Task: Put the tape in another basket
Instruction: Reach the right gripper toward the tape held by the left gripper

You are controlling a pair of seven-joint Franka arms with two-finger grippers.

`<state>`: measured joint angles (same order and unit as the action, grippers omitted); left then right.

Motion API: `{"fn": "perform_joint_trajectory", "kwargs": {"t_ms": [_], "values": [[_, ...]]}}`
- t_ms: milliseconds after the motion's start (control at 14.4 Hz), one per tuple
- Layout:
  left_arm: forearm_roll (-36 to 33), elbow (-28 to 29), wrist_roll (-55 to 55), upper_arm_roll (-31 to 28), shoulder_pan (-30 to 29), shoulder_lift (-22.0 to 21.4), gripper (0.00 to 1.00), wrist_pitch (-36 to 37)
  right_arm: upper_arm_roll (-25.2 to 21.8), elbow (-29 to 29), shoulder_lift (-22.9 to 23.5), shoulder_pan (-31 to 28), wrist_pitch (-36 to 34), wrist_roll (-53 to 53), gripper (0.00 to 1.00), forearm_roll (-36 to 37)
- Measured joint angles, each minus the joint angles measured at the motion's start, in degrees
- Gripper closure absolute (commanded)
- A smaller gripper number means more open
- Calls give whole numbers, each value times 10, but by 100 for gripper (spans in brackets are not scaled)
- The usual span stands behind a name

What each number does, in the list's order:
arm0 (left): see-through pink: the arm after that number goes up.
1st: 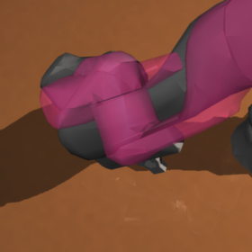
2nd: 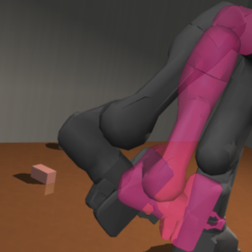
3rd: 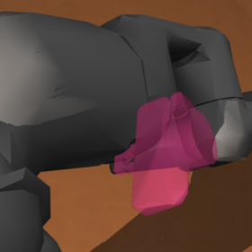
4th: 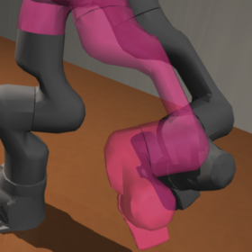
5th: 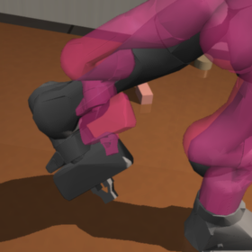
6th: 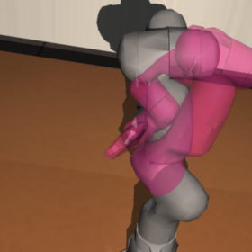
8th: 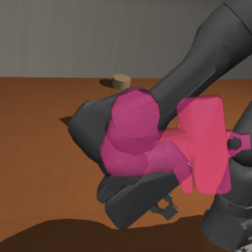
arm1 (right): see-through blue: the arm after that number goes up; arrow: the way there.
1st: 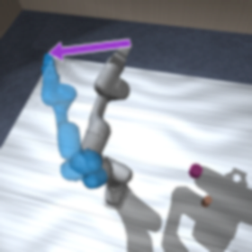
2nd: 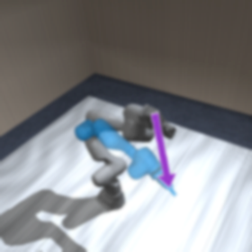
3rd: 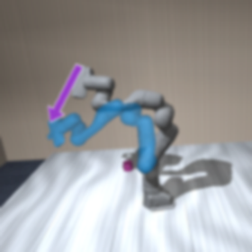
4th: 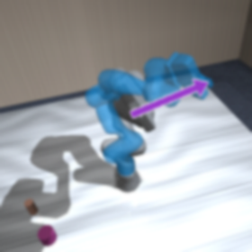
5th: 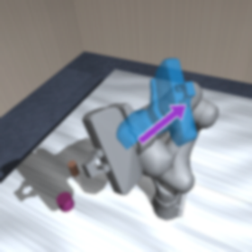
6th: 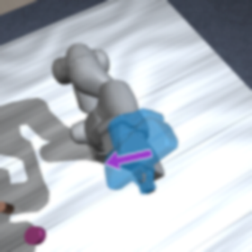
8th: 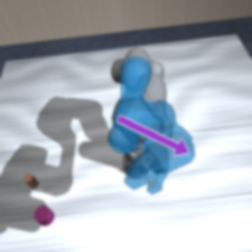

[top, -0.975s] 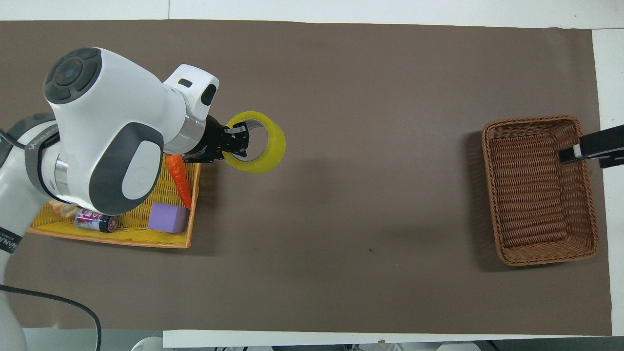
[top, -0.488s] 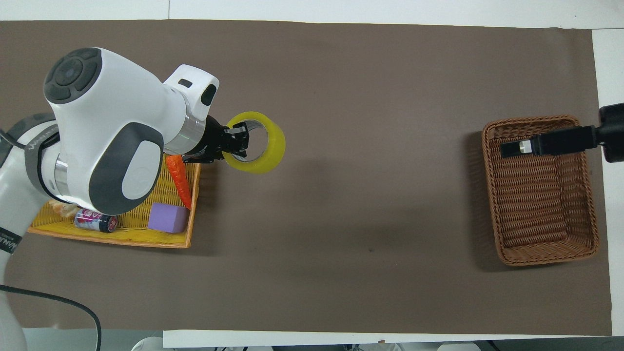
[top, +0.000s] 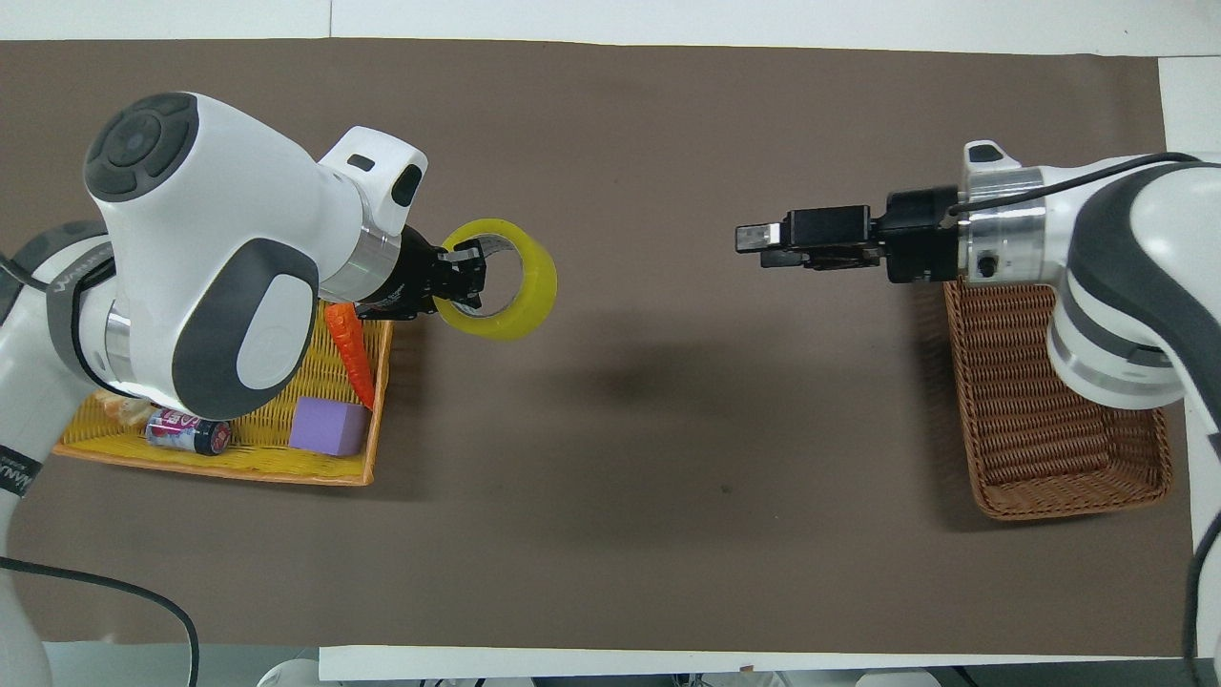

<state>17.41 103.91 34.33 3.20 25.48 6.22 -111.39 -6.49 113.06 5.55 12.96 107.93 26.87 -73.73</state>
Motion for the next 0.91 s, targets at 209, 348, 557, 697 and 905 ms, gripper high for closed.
{"fn": "perform_joint_trajectory", "kwargs": {"t_ms": [209,348,557,697,905], "values": [[0,0,0,0,0,0,100,1,-1,0,25,28,23,8,0,-51],[0,0,1,0,0,0,100,2,-1,2,33,63,50,8,0,-86],[0,0,1,-1,0,0,100,5,0,6,49,107,84,8,0,-126],[0,0,1,-1,0,0,100,8,-1,7,63,122,97,8,0,-147],[0,0,1,-1,0,0,100,9,-1,6,74,151,121,-3,0,-174]]}}
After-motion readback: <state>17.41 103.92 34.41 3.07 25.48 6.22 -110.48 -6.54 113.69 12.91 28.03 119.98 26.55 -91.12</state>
